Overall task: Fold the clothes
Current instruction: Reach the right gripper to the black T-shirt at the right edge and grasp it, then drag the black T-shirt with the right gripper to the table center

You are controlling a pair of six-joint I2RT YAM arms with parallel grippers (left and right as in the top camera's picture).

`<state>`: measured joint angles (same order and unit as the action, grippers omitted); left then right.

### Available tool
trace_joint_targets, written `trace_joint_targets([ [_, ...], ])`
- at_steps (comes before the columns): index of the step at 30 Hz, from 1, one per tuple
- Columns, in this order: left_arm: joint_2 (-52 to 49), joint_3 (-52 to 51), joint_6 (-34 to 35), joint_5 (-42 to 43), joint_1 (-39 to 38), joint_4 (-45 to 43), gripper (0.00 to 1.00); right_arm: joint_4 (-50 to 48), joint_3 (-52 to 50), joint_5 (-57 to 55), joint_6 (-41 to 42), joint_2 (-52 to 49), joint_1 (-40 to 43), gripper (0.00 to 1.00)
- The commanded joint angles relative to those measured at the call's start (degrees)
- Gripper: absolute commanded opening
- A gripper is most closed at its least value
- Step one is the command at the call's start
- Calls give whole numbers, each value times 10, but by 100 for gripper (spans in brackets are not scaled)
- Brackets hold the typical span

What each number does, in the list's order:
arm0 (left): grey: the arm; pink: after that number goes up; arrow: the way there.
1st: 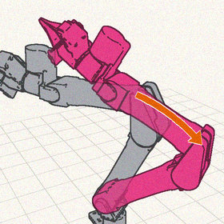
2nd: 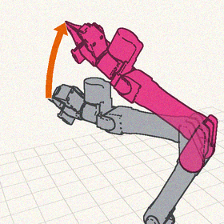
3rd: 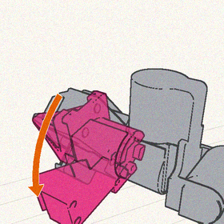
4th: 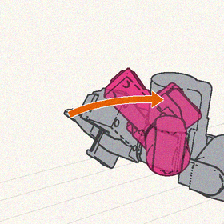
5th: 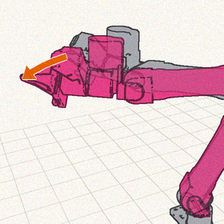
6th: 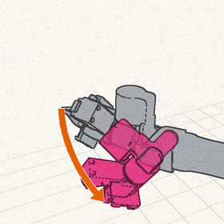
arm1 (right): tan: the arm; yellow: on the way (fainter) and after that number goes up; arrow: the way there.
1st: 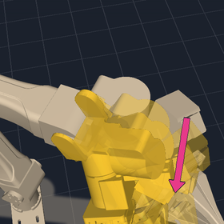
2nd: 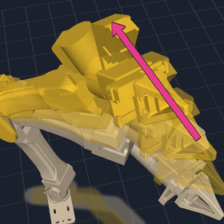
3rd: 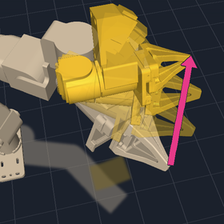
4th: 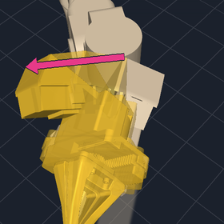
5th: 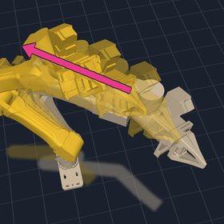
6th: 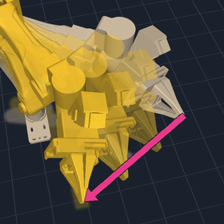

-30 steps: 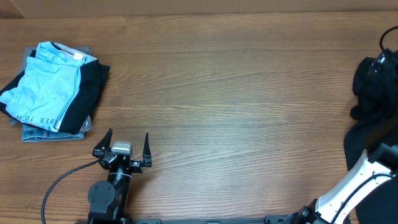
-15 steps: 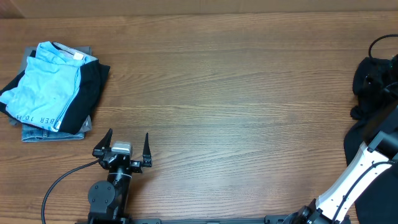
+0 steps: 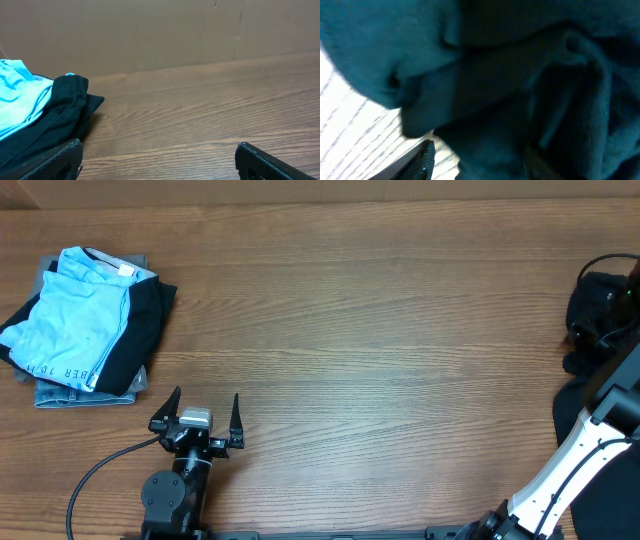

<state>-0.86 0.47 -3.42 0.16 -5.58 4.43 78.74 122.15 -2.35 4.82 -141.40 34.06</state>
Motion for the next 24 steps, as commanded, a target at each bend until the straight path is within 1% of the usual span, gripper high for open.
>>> trace_joint_targets([
  [1,5,-2,-11,-4,3,0,100,-7,-18,-6,0,2,-3,30],
  [2,5,-2,-11,-4,3,0,100,-7,-18,-5,2,2,-3,12],
  [3,5,-2,-11,-4,3,0,100,-7,-18,-4,10,2,-4,4],
  [7,5,-2,-11,-4,3,0,100,8,6,18,12,5,-11,4],
  [13,5,-2,-11,-4,3,0,100,71,119,68,12,36,-57,4],
  [15,5,-2,-11,-4,3,0,100,96,159,109,9,49,-89,4],
  [17,5,-2,-11,-4,3,0,100,110,177,138,7,56,-122,4],
  [20,5,-2,-11,-3,3,0,100,114,177,163,8,58,-183,4],
  [24,5,-2,-11,-4,3,0,100,93,162,178,15,57,-277,4],
])
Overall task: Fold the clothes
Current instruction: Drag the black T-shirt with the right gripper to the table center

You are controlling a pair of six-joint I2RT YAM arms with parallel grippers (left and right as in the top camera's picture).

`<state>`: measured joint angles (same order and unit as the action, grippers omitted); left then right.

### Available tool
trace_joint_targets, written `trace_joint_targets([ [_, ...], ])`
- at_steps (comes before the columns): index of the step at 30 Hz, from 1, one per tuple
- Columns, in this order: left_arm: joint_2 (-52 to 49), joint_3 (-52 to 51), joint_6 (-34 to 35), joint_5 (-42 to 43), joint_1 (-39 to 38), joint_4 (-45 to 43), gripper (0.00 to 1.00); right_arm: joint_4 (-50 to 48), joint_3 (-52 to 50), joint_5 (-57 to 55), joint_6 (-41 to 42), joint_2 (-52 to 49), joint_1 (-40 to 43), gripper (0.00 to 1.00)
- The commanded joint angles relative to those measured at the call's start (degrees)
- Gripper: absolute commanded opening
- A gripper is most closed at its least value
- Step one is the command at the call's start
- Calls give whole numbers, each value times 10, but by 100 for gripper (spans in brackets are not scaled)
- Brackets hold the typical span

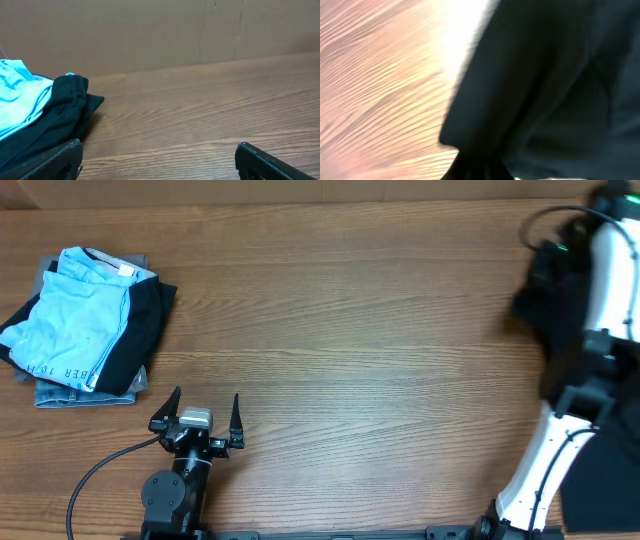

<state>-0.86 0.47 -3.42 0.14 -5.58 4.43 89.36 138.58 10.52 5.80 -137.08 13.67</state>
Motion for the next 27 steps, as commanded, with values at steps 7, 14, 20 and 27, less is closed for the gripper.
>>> trace_joint_targets([
  [7,5,-2,-11,-3,3,0,100,-75,-14,53,65,13,-264,4],
  [14,5,-2,-11,-3,3,0,100,-131,-14,50,80,13,-453,4],
  [20,5,-2,-11,-3,3,0,100,-147,-14,45,79,13,-570,4],
  [27,5,-2,-11,-3,3,0,100,-145,-14,-42,79,13,-632,73],
])
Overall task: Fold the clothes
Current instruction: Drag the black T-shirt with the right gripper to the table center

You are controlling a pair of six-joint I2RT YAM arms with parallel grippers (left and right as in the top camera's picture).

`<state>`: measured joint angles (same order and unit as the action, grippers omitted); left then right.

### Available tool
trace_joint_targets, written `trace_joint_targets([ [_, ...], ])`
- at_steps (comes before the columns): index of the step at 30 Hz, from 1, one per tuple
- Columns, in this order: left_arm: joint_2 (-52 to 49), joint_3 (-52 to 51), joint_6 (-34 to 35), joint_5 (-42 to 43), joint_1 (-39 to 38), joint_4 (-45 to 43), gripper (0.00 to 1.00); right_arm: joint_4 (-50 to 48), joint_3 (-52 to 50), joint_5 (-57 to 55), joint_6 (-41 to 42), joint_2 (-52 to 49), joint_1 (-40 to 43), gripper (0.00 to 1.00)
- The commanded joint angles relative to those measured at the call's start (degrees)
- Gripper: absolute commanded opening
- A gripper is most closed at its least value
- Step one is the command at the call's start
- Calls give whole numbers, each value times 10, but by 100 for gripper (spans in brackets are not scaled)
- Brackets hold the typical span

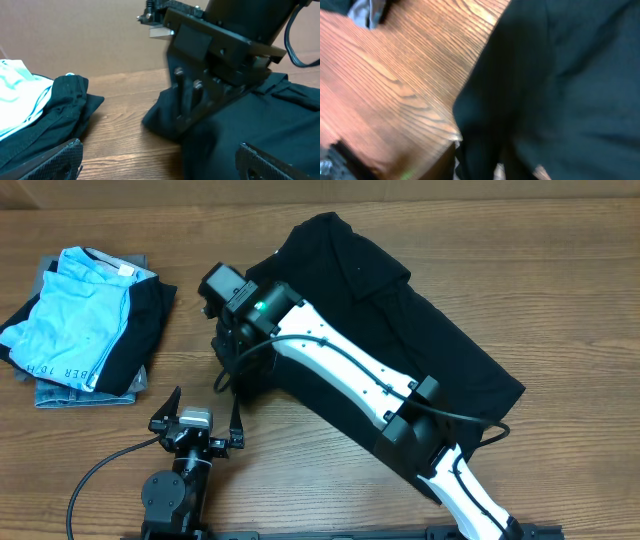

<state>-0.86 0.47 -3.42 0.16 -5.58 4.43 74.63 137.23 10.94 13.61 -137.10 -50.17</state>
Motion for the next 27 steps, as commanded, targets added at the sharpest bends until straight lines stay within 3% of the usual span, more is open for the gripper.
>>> trace_joint_targets([
  [1,5,-2,-11,-4,3,0,100,7,0,-40,1,13,7,78],
  [4,5,-2,-11,-4,3,0,100,9,2,-9,1,17,15,92],
  [8,5,-2,-11,-4,3,0,100,18,2,9,2,45,43,100],
  [21,5,-2,-11,-4,3,0,100,215,2,-60,34,129,255,100],
  [27,5,-2,-11,-4,3,0,100,224,-38,-44,32,129,373,100],
])
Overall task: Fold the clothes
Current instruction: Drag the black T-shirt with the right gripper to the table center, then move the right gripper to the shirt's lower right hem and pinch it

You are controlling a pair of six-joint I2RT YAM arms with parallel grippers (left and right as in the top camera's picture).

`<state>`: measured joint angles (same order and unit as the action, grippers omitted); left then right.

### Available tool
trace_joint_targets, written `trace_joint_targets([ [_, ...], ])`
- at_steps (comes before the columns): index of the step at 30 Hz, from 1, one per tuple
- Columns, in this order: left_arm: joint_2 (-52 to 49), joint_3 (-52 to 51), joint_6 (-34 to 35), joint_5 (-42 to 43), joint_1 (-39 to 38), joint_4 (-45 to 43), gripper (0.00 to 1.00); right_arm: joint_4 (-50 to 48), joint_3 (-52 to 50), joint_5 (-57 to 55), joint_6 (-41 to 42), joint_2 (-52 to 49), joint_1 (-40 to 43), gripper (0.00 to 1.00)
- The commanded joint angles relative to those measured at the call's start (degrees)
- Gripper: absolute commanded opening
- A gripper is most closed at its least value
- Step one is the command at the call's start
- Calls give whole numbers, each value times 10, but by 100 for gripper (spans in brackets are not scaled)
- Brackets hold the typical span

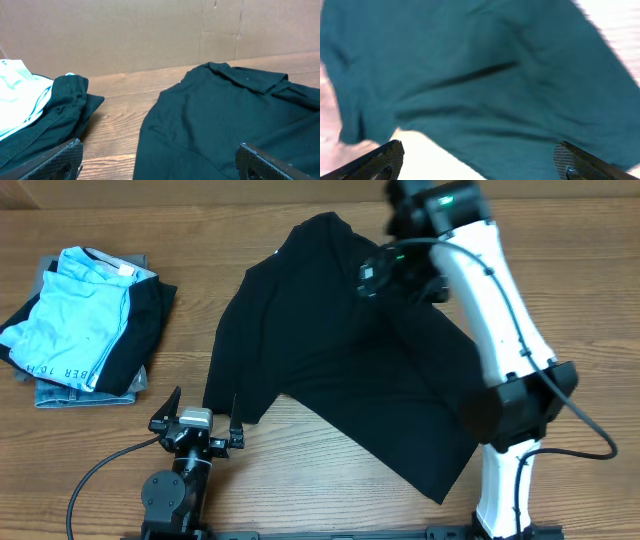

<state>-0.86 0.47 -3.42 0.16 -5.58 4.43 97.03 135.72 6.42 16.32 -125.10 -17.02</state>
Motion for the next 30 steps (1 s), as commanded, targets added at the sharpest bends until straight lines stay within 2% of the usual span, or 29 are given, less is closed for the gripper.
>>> trace_joint_targets([
  [1,5,-2,-11,-4,3,0,100,0,-35,1,5,9,64,100],
  [5,5,-2,-11,-3,3,0,100,0,-95,12,4,10,129,100],
  [8,5,-2,-11,-4,3,0,100,0,-180,11,-13,22,164,100],
  [14,5,-2,-11,-4,3,0,100,-15,-340,-58,3,60,200,100],
  [20,5,-2,-11,-4,3,0,100,-73,-476,-64,0,131,200,100],
  [27,5,-2,-11,-4,3,0,100,-194,-628,-45,-8,244,199,100],
  [30,5,-2,-11,-3,3,0,100,-252,-686,-7,-28,275,199,95],
])
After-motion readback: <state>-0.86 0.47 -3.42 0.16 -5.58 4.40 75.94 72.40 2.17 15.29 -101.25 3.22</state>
